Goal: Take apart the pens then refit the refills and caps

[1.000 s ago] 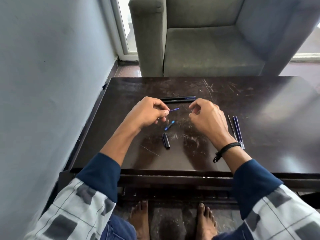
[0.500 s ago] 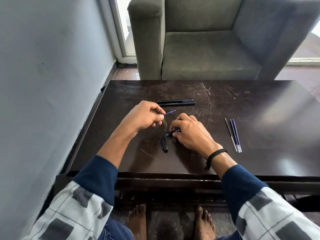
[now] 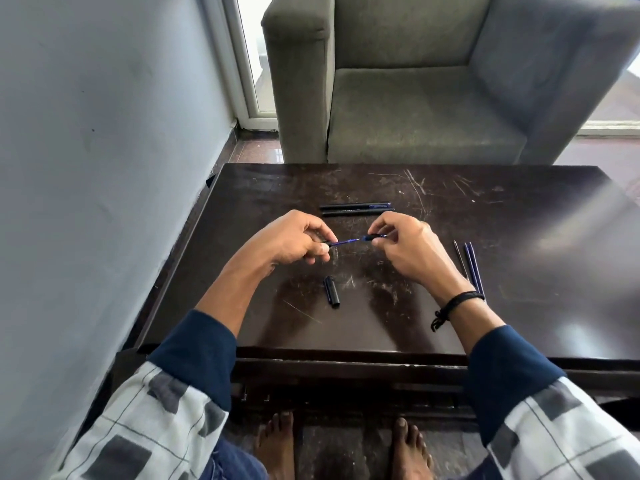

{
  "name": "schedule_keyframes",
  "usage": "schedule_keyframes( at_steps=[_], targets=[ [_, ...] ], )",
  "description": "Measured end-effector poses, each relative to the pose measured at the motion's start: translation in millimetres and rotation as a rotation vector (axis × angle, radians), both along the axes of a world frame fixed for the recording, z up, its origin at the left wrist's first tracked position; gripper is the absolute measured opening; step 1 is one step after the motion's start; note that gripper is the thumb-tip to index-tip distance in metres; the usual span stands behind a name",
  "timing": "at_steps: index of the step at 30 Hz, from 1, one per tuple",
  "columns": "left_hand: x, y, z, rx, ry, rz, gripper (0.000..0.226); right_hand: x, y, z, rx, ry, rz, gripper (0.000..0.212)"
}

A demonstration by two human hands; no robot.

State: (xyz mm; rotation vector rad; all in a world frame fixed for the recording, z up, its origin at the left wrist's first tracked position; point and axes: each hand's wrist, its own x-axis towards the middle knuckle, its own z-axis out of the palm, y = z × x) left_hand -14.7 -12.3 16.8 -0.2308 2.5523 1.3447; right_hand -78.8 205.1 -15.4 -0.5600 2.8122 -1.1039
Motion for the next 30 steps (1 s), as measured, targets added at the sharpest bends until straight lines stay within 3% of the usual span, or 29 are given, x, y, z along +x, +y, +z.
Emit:
schedule_keyframes(
  at_steps=[30],
  targets=[
    [-1.8, 3.5, -6.1, -0.028, -0.04, 0.006, 0.017, 0.4, 0.4, 0.7, 0.082, 0.062, 0.075, 0.012]
  ],
)
